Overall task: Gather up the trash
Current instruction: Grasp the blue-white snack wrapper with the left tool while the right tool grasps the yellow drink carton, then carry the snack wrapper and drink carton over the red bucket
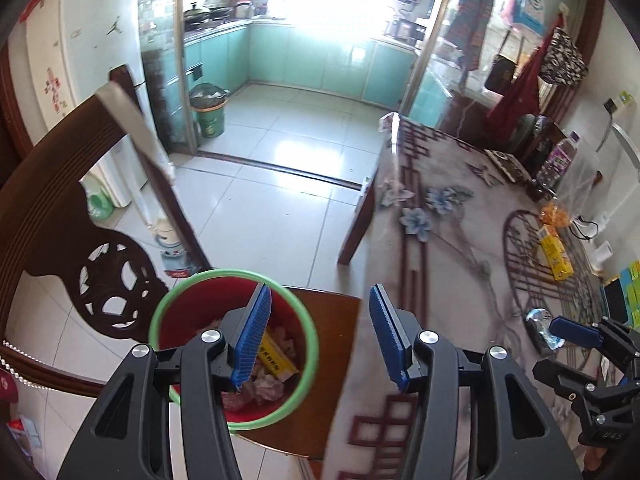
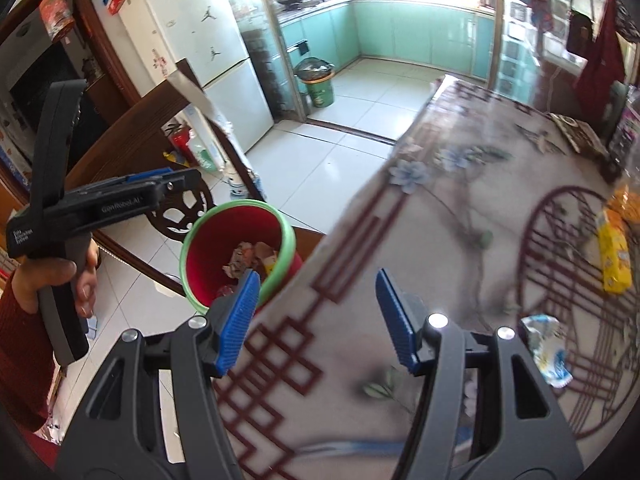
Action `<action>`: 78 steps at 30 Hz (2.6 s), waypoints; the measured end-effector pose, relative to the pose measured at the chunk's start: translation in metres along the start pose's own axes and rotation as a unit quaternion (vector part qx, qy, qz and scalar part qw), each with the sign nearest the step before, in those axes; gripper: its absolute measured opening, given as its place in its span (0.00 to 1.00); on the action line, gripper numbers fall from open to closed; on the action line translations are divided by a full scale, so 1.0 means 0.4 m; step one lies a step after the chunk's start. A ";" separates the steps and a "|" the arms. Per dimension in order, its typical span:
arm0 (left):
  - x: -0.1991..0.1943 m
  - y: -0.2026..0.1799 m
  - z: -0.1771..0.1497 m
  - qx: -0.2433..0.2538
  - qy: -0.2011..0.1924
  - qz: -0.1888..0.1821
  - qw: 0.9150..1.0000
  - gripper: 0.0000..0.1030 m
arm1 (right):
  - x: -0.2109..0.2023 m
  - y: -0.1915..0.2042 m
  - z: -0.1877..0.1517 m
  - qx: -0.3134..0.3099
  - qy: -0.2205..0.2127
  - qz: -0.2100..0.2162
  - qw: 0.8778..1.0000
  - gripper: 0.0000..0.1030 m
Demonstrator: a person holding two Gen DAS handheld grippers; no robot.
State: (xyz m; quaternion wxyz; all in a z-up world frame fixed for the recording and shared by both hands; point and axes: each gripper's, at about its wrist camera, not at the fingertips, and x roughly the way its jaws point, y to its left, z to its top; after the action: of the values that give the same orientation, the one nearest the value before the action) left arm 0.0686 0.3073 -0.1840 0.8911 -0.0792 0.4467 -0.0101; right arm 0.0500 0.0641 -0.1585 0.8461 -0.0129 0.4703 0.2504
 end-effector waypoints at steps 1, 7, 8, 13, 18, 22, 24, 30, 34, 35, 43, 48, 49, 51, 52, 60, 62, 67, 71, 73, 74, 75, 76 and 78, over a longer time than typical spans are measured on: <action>-0.001 -0.027 0.000 0.004 -0.001 -0.005 1.000 0.47 | -0.013 -0.021 -0.015 0.006 0.000 -0.005 1.000 0.57; 0.005 -0.184 -0.016 0.030 0.004 -0.028 0.999 0.47 | -0.083 -0.152 -0.090 0.034 0.000 -0.029 0.999 0.57; 0.011 -0.221 -0.023 0.035 0.008 -0.034 0.999 0.47 | -0.095 -0.177 -0.103 0.040 0.000 -0.033 0.999 0.57; 0.043 -0.391 -0.074 0.060 0.037 -0.063 0.996 0.47 | -0.155 -0.313 -0.174 0.071 0.005 -0.060 0.996 0.57; 0.112 -0.572 -0.149 0.070 0.084 -0.102 0.989 0.67 | -0.206 -0.487 -0.245 0.113 0.016 -0.095 0.989 0.57; 0.185 -0.720 -0.205 0.070 0.117 -0.139 0.981 0.71 | -0.243 -0.611 -0.283 0.145 0.012 -0.118 0.982 0.57; 0.231 -0.782 -0.225 0.075 0.128 -0.137 0.979 0.71 | -0.262 -0.674 -0.296 0.159 0.006 -0.126 0.979 0.57; 0.321 -0.862 -0.237 0.042 0.164 -0.124 0.978 0.45 | -0.273 -0.814 -0.269 0.163 -0.010 -0.138 0.977 0.60; 0.353 -0.878 -0.250 0.029 0.193 -0.118 0.974 0.06 | -0.234 -0.894 -0.227 0.164 -0.020 -0.139 0.976 0.60; 0.355 -0.877 -0.250 0.027 0.195 -0.117 0.973 0.02 | -0.217 -0.915 -0.215 0.170 -0.019 -0.138 0.976 0.60; 0.336 -0.893 -0.240 0.033 0.184 -0.099 0.977 0.00 | -0.055 -1.018 -0.122 0.197 -0.010 -0.133 0.971 0.66; 0.348 -0.896 -0.244 0.030 0.197 -0.094 0.975 0.08 | 0.025 -1.028 -0.085 0.182 0.012 -0.137 0.974 0.68; 0.349 -0.897 -0.245 0.027 0.199 -0.094 0.975 0.21 | 0.036 -1.029 -0.082 0.180 0.017 -0.135 0.974 0.68; 0.349 -0.899 -0.249 0.021 0.199 -0.092 0.975 0.35 | 0.049 -1.031 -0.083 0.176 0.026 -0.135 0.975 0.58; 0.349 -0.902 -0.253 0.021 0.202 -0.093 0.975 0.37 | 0.054 -1.033 -0.085 0.177 0.031 -0.133 0.975 0.52; 0.366 -0.954 -0.279 0.053 0.223 -0.112 0.967 0.13 | -0.025 -1.009 -0.139 0.184 0.010 -0.105 0.977 0.52; 0.363 -0.964 -0.281 0.061 0.225 -0.123 0.965 0.07 | -0.068 -0.988 -0.171 0.186 0.003 -0.097 0.978 0.52; 0.311 -0.979 -0.254 0.090 0.192 -0.134 0.968 0.04 | -0.154 -0.938 -0.236 0.202 -0.010 -0.079 0.976 0.52; 0.239 -0.970 -0.220 0.112 0.151 -0.134 0.973 0.04 | -0.217 -0.898 -0.269 0.221 -0.027 -0.069 0.972 0.52; 0.205 -0.962 -0.207 0.114 0.135 -0.135 0.975 0.04 | -0.243 -0.878 -0.276 0.227 -0.036 -0.065 0.971 0.52; 0.192 -0.955 -0.200 0.112 0.129 -0.137 0.976 0.04 | -0.255 -0.867 -0.279 0.228 -0.040 -0.063 0.971 0.52; 0.180 -0.949 -0.197 0.109 0.125 -0.138 0.976 0.04 | -0.266 -0.851 -0.280 0.228 -0.044 -0.060 0.971 0.52; 0.171 -0.946 -0.196 0.107 0.121 -0.139 0.977 0.04 | -0.273 -0.840 -0.278 0.226 -0.045 -0.058 0.971 0.52; 0.144 -0.933 -0.193 0.104 0.108 -0.140 0.979 0.04 | -0.287 -0.816 -0.273 0.222 -0.050 -0.056 0.972 0.52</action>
State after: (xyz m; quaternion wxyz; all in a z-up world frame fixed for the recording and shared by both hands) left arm 0.0614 -0.0764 -0.2190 0.8305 -0.0460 0.5217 -0.1897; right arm 0.0564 -0.2966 -0.1972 0.8629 0.1614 0.4699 0.0920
